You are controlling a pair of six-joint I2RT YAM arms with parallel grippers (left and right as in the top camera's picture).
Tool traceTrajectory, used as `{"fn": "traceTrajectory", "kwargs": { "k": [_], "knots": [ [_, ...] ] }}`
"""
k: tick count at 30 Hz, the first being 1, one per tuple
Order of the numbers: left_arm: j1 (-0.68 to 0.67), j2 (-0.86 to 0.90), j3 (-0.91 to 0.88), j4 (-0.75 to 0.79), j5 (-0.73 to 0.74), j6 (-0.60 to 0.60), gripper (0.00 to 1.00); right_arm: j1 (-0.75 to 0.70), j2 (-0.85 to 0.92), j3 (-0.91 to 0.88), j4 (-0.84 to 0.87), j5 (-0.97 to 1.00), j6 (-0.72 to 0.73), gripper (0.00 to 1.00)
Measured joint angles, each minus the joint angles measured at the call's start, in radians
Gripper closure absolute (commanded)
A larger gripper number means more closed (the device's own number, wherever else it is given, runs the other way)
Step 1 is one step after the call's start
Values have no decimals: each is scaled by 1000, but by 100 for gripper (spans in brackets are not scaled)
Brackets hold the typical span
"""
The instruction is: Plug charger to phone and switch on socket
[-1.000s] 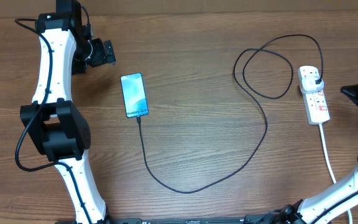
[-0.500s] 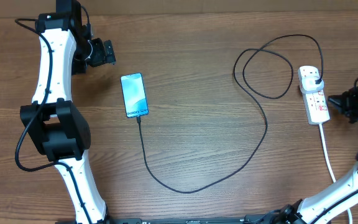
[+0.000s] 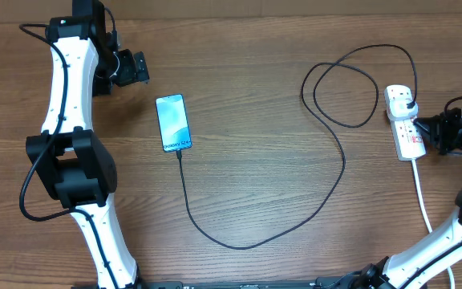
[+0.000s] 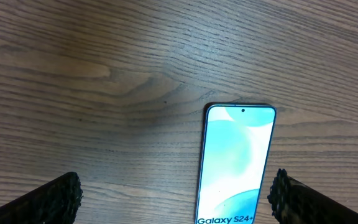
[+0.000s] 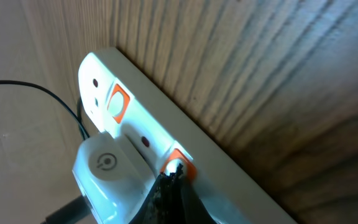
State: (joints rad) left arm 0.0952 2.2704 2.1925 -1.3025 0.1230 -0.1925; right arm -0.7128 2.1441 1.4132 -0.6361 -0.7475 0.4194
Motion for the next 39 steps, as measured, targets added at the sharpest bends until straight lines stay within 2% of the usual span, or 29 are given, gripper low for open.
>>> {"fn": "traceTrajectory", "kwargs": {
  "k": [12, 39],
  "knots": [
    [0, 0, 0, 0, 0, 0, 0, 8, 0, -1, 41, 2, 25, 96],
    [0, 0, 0, 0, 0, 0, 0, 39, -14, -14, 21, 67, 26, 96]
  ]
}}
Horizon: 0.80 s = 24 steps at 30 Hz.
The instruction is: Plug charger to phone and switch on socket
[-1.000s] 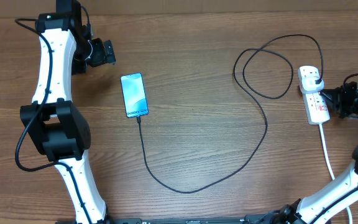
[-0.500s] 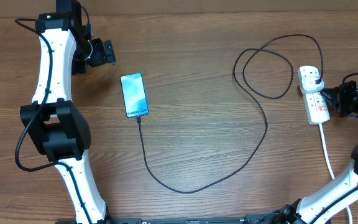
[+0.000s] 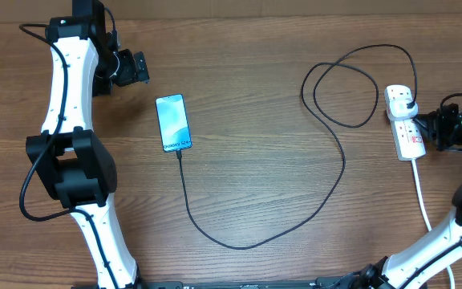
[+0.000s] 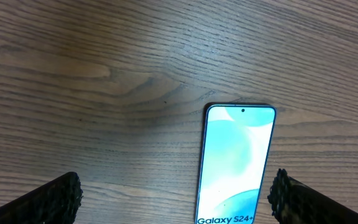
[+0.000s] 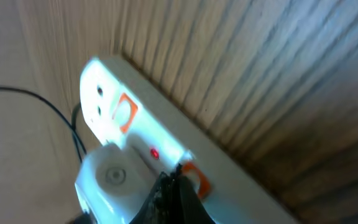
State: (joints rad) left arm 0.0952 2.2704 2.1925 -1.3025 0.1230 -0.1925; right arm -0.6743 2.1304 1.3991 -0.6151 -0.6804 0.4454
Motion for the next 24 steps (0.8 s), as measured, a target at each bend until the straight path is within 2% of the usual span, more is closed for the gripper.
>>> {"fn": "traceTrajectory", "kwargs": {
  "k": [8, 18, 24],
  "knots": [
    [0, 0, 0, 0, 0, 0, 1, 37, -25, -23, -66, -7, -2, 96],
    [0, 0, 0, 0, 0, 0, 1, 15, -34, -29, -90, -14, -1, 96],
    [0, 0, 0, 0, 0, 0, 0, -42, -163, -68, -193, 64, -10, 95]
  ]
}}
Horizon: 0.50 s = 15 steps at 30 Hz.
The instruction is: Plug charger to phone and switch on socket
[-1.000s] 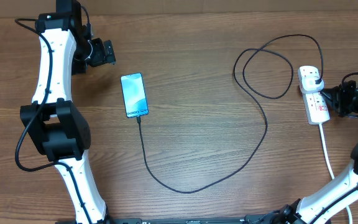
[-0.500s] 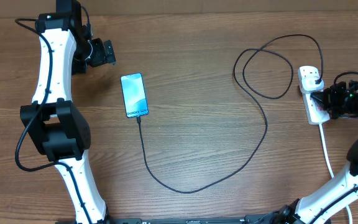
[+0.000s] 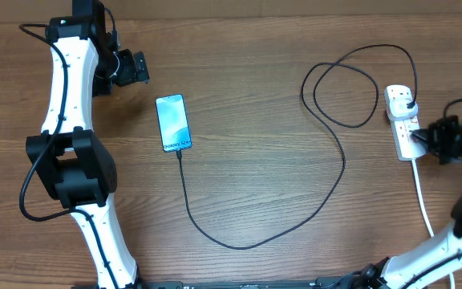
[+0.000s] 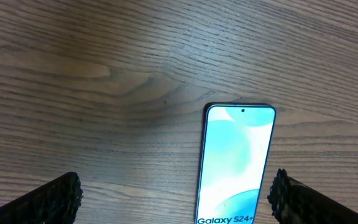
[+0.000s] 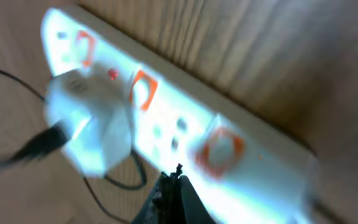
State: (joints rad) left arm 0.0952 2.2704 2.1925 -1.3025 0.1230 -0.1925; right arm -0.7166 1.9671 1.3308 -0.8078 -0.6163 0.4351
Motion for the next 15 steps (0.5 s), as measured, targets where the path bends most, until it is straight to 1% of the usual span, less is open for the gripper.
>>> {"fn": "traceTrajectory", "kwargs": {
  "k": [2, 4, 5, 6, 8, 12, 14, 15],
  "knots": [
    [0, 0, 0, 0, 0, 0, 0, -8, -100, -1, -47, 13, -19, 93],
    [0, 0, 0, 0, 0, 0, 0, -3, -240, 4, -93, 1, -67, 90],
    [0, 0, 0, 0, 0, 0, 0, 5, -326, 14, -116, -15, -103, 86],
    [0, 0, 0, 0, 0, 0, 0, 8, -354, 19, -121, -21, -117, 83],
    [0, 0, 0, 0, 0, 0, 0, 36, -490, 42, -164, -47, -192, 76],
    [0, 0, 0, 0, 0, 0, 0, 126, -745, 61, -236, -60, -325, 62],
    [0, 0, 0, 0, 0, 0, 0, 176, -853, 64, -274, -40, -374, 48],
    [0, 0, 0, 0, 0, 0, 0, 200, -901, 64, -296, -26, -389, 34]
  ]
}}
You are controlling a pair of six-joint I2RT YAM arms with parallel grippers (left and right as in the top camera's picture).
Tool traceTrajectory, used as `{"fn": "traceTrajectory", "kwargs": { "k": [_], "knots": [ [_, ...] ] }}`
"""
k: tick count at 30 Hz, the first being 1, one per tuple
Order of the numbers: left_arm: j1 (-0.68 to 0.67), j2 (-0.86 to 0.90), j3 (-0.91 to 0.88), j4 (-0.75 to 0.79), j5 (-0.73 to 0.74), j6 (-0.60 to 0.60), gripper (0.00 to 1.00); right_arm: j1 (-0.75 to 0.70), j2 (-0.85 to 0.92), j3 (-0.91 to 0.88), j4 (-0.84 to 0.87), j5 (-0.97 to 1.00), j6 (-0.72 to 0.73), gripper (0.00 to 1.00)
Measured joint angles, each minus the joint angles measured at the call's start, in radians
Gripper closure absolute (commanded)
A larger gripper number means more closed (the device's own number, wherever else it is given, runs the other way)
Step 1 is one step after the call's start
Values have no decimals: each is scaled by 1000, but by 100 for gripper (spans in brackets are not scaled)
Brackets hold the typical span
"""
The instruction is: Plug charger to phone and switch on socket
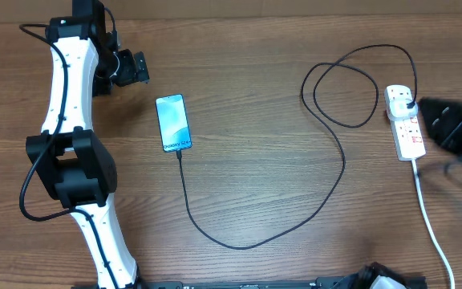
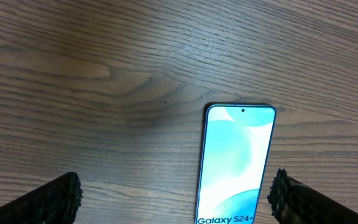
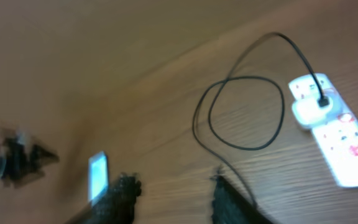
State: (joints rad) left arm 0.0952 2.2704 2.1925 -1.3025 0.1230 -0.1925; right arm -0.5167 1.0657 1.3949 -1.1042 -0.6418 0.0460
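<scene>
The phone (image 1: 173,122) lies face up on the wooden table with its screen lit, and the black cable (image 1: 327,193) runs from its bottom end in loops to the white charger (image 1: 403,99). The charger sits in the white power strip (image 1: 408,132) at the right. My right gripper (image 1: 447,124) is a blur beside the strip; in the right wrist view it (image 3: 173,199) is open and far back from the strip (image 3: 340,140). My left gripper (image 2: 173,202) is open, hanging above the phone's (image 2: 235,162) top end, holding nothing.
The strip's white lead (image 1: 427,213) runs to the front right edge of the table. The left arm (image 1: 66,104) stretches along the left side. Bare wood (image 1: 263,72) lies between the phone and the cable loops.
My right gripper was shut with its tip over the strip's switches. Now it is open and well back from the strip, its view taking in the whole table. The left gripper has not moved.
My right gripper's shut tip rested on an orange switch beside the charger, the small lamp there dark. Then the lamp glowed red. Then the tip was further along the strip, and now the gripper is withdrawn and open. Phone, cable and left arm stayed put throughout.
</scene>
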Motion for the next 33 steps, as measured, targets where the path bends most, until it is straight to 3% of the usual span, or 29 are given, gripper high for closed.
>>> {"fn": "traceTrajectory", "kwargs": {
  "k": [1, 2, 11, 22, 27, 33],
  "knots": [
    [0, 0, 0, 0, 0, 0, 0, 23, -45, 0, -18, 16, -14, 2],
    [0, 0, 0, 0, 0, 0, 0, 45, -88, 0, -39, 34, -28, 0],
    [0, 0, 0, 0, 0, 0, 0, 98, -282, 1, -172, 132, -58, 0],
    [0, 0, 0, 0, 0, 0, 1, 99, -204, 0, -184, 166, -45, 0],
    [0, 0, 0, 0, 0, 0, 0, 99, -158, 0, -114, 175, -53, 0],
    [0, 0, 0, 0, 0, 0, 0, 99, -66, 0, -32, 100, -220, 0]
  ]
}}
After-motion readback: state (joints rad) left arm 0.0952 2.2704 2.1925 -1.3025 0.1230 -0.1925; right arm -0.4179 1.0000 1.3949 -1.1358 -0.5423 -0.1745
